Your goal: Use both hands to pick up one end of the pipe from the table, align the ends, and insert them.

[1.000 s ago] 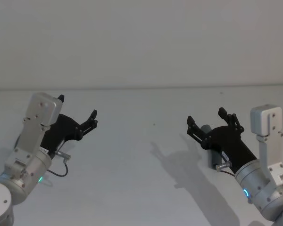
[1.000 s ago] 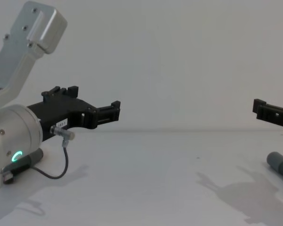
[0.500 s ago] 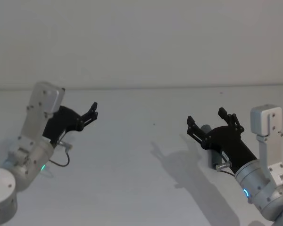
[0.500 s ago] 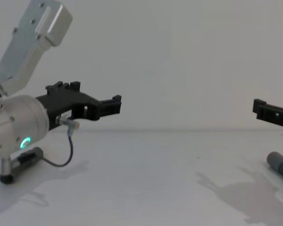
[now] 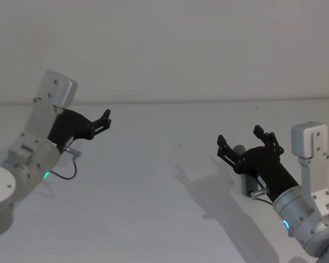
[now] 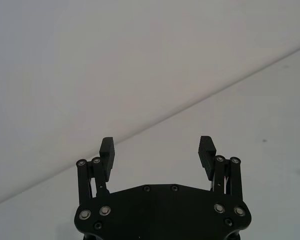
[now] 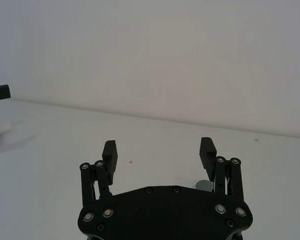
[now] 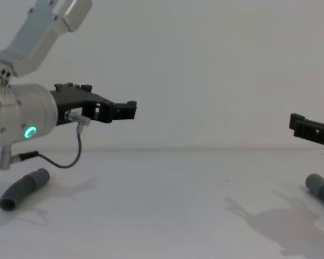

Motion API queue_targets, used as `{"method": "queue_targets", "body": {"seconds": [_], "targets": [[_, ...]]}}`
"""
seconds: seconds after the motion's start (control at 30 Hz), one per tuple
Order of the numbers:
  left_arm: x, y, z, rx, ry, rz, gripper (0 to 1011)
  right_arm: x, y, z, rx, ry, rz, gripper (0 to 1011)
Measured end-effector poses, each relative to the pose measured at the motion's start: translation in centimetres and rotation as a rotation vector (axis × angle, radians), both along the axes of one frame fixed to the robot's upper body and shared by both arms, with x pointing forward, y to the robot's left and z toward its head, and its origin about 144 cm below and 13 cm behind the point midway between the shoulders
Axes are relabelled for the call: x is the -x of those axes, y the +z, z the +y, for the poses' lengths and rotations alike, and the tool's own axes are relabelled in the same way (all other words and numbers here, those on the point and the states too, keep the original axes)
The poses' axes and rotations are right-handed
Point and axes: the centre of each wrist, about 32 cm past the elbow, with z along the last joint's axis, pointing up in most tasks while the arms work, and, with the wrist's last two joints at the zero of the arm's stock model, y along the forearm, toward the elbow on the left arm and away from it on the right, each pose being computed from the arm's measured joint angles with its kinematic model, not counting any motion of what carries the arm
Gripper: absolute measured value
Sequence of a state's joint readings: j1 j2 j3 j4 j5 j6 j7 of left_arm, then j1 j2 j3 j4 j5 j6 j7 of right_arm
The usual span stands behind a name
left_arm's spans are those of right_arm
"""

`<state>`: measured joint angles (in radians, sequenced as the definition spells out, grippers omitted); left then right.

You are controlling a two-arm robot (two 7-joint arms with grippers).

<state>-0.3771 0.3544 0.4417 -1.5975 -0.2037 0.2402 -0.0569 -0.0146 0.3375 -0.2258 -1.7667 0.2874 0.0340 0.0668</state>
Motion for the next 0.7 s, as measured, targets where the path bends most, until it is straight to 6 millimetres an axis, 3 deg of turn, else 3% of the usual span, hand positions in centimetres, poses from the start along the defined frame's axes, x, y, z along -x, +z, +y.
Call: {"method": "queue_targets", "body": {"seconds": [0.7], "targets": [[0.6, 2.4, 2.7, -0.039, 0.074, 0.133, 1001, 0.0, 0.0, 0.0, 0.0, 0.0, 0.0, 1002]]}}
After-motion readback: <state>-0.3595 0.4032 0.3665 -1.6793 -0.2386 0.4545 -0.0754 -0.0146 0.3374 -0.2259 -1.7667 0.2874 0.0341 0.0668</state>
